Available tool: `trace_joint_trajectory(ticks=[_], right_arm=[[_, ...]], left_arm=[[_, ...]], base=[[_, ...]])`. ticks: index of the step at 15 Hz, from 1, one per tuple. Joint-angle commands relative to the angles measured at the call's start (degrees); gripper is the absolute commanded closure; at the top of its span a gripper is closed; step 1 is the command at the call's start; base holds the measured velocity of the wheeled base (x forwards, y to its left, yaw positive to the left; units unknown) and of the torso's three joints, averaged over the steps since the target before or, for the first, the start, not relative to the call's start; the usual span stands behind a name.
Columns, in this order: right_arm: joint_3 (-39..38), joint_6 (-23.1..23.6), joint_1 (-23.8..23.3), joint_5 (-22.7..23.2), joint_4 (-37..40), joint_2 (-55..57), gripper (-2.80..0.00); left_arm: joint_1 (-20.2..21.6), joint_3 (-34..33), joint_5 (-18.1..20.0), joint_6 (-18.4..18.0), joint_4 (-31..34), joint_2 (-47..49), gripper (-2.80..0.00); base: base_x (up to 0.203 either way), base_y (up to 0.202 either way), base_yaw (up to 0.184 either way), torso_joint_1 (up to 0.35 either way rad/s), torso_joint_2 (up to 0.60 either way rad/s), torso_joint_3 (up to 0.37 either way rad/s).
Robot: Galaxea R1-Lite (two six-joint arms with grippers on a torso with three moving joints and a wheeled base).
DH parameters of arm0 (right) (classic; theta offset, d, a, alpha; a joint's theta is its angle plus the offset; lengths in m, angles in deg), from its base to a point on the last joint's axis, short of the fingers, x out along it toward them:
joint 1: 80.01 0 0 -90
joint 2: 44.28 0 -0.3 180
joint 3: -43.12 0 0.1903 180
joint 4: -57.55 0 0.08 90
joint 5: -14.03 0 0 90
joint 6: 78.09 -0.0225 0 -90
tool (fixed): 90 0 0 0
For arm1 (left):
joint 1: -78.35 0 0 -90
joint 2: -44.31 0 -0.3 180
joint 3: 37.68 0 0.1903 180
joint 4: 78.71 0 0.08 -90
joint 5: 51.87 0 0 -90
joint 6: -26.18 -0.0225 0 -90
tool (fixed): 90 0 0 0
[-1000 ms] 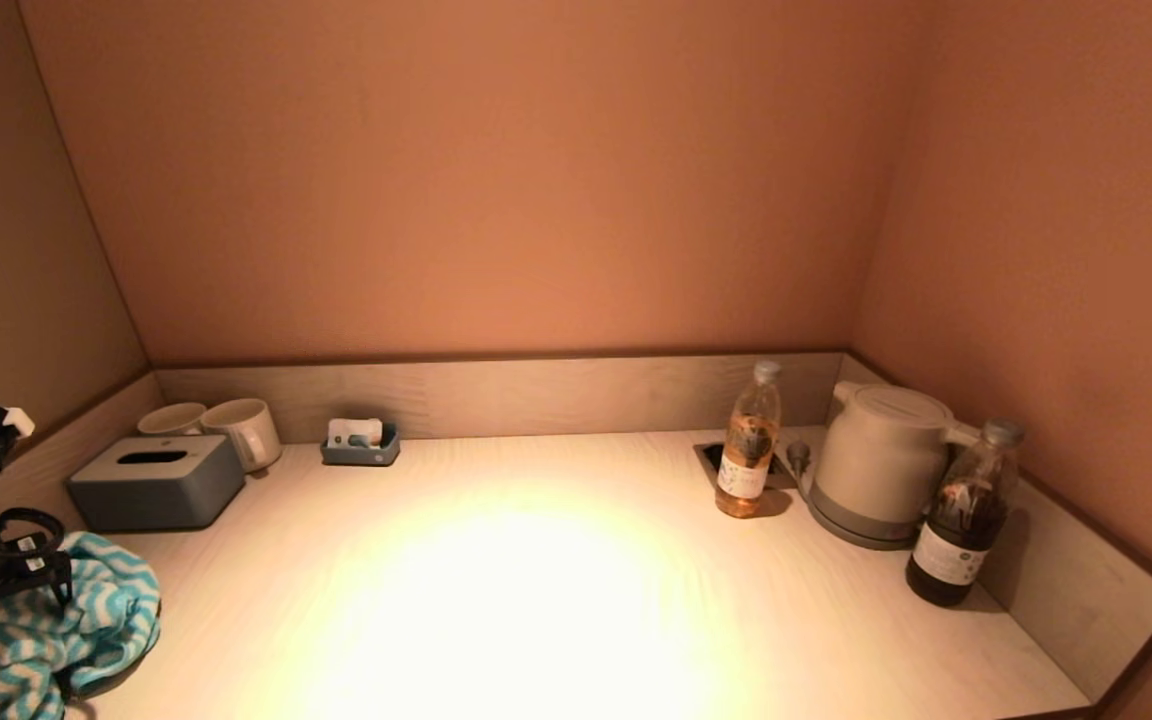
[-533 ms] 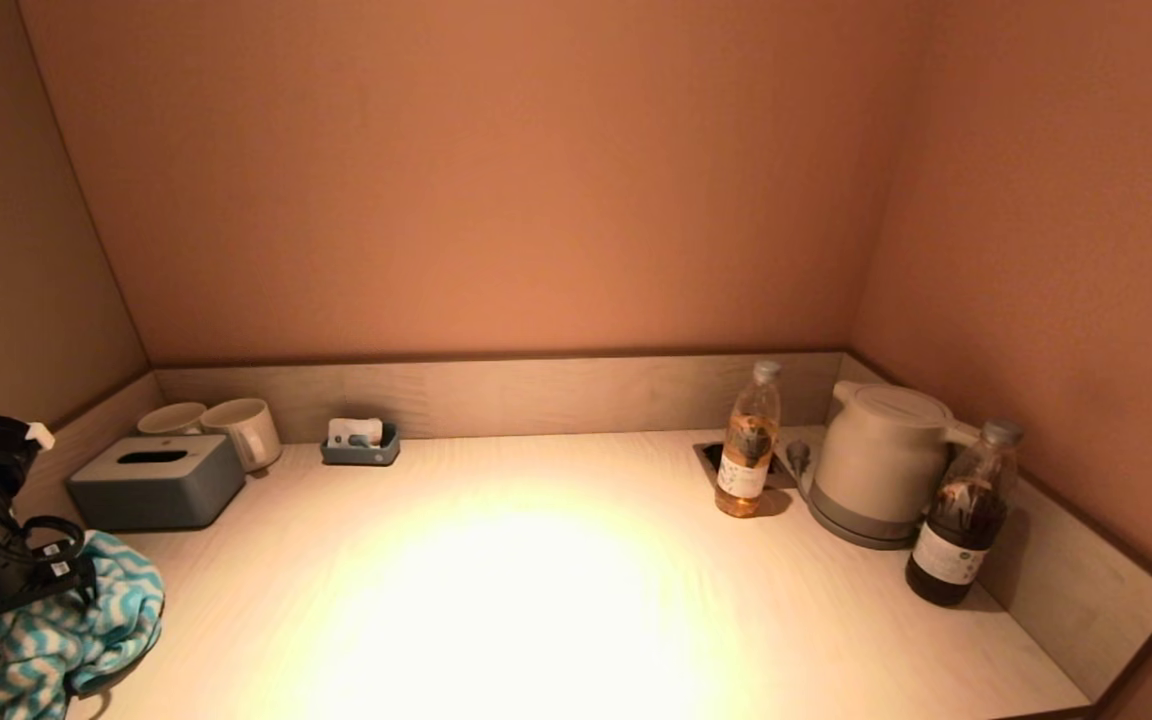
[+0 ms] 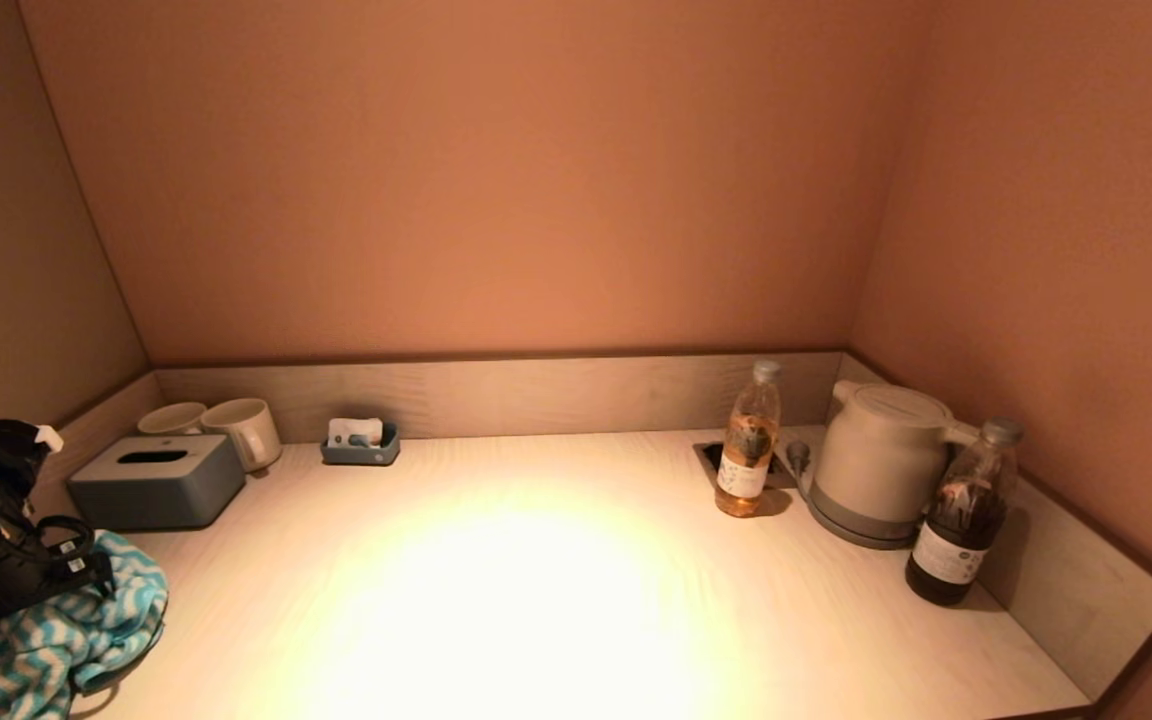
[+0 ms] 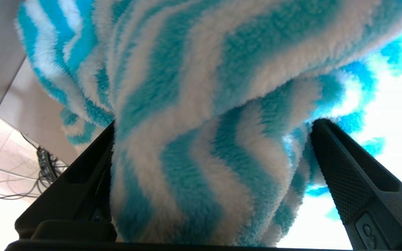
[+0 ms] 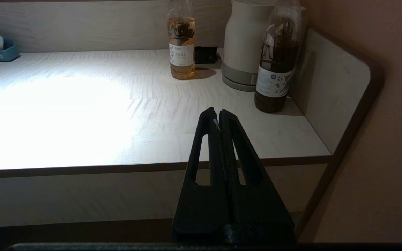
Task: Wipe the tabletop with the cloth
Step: Pick up the tablecloth
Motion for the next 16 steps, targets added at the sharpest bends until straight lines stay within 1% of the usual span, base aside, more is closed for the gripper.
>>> trace_joint_trajectory(ticks=[1, 9, 10, 16], right_arm=[[0.04, -0.02, 0.05, 0.01, -0.01, 0.00, 0.00], [0.00, 0.03, 0.05, 0.01, -0.01, 0.00, 0.00], [0.00, -0.06, 0.05, 0.01, -0.01, 0.00, 0.00], [0.00, 0.03, 0.05, 0.01, -0.01, 0.00, 0.00]], left_arm=[[0.02, 0.28, -0.13, -0.08, 0.24, 1.50, -2.80], [0.02, 1.15, -0.05, -0.20, 0.25, 3.83, -2.80], [0.02, 1.24, -0.05, -0.11, 0.25, 3.86, 0.00], [0.02, 1.33, 0.04, -0.11, 0.16, 3.86, 0.00]], base=[[0.000, 0.000, 0.000, 0.000, 0.00, 0.000], [0.000, 0.000, 0.000, 0.000, 0.00, 0.000], [0.000, 0.000, 0.000, 0.000, 0.00, 0.000], [0.000, 0.000, 0.000, 0.000, 0.00, 0.000]])
